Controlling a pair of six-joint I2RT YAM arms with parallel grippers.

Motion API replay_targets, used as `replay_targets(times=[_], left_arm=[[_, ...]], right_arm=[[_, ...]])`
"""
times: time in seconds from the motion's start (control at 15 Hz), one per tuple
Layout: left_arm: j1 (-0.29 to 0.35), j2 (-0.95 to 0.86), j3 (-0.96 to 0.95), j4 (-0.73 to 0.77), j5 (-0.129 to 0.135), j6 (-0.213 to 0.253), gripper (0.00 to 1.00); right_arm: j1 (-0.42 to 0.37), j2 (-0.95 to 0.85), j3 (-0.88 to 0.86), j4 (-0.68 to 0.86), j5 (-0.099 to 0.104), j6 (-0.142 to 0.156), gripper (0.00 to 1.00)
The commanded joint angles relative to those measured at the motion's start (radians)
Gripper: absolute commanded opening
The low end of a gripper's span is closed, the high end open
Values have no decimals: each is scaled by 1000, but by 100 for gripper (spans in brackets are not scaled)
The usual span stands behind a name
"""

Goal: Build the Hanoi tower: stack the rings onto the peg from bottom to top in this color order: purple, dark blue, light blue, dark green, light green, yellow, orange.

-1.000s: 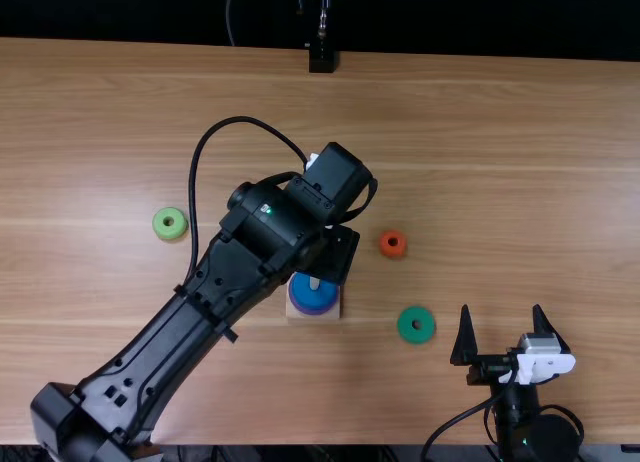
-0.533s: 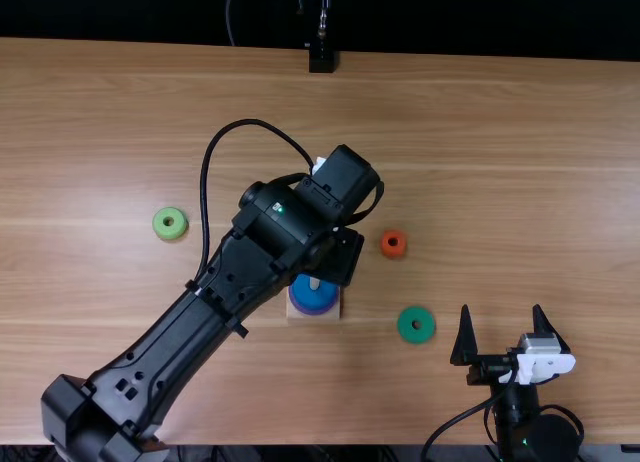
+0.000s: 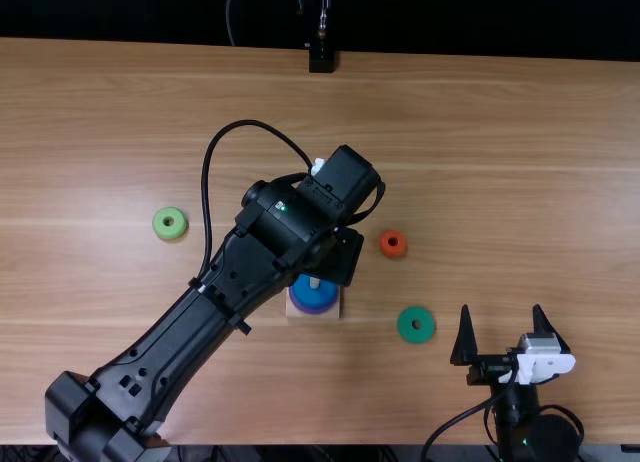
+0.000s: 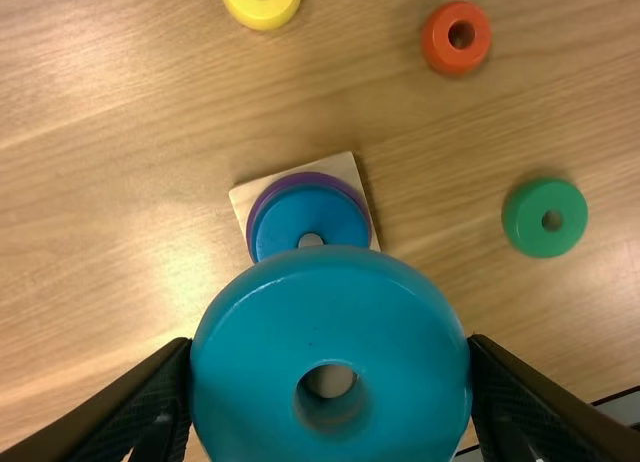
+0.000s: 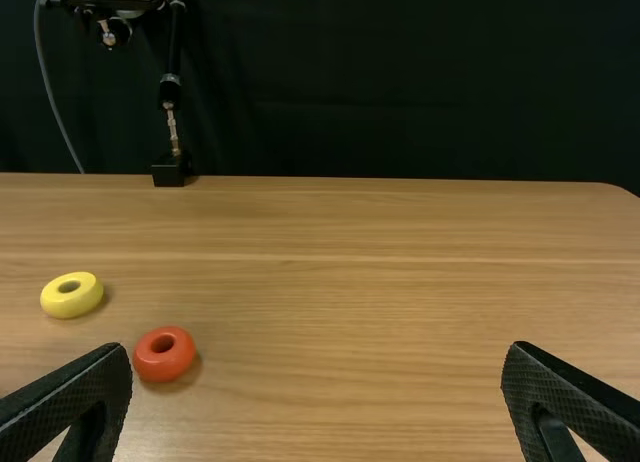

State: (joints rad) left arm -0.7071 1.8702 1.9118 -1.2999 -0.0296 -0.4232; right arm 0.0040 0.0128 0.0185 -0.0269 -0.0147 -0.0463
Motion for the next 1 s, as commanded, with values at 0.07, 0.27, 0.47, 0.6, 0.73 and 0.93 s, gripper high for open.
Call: replay_targets(times=[0.07,0.27,0.47,0.6,0.73,0.93], left_arm=[[-11,10,-19,2,2,-9,99],[-2,4,-66,2,0,-9,100],[8,-2,-57,24,0,-6,100],[54,-72,-48,78,-2,-6,100],[135,-184,-51,216,-5,-4,100],[274,-330,-120,356,-48,2,100]], right_arm=[[-15,-13,-6,2,0,2,100],[-15,-13,-5,2,-2,2,100],[-15,-13,-5,2,-2,2,100],[-15,-13,-6,2,-2,2,100],[-15,-13,-6,2,0,2,100],[-15,-13,-6,2,-2,2,100]])
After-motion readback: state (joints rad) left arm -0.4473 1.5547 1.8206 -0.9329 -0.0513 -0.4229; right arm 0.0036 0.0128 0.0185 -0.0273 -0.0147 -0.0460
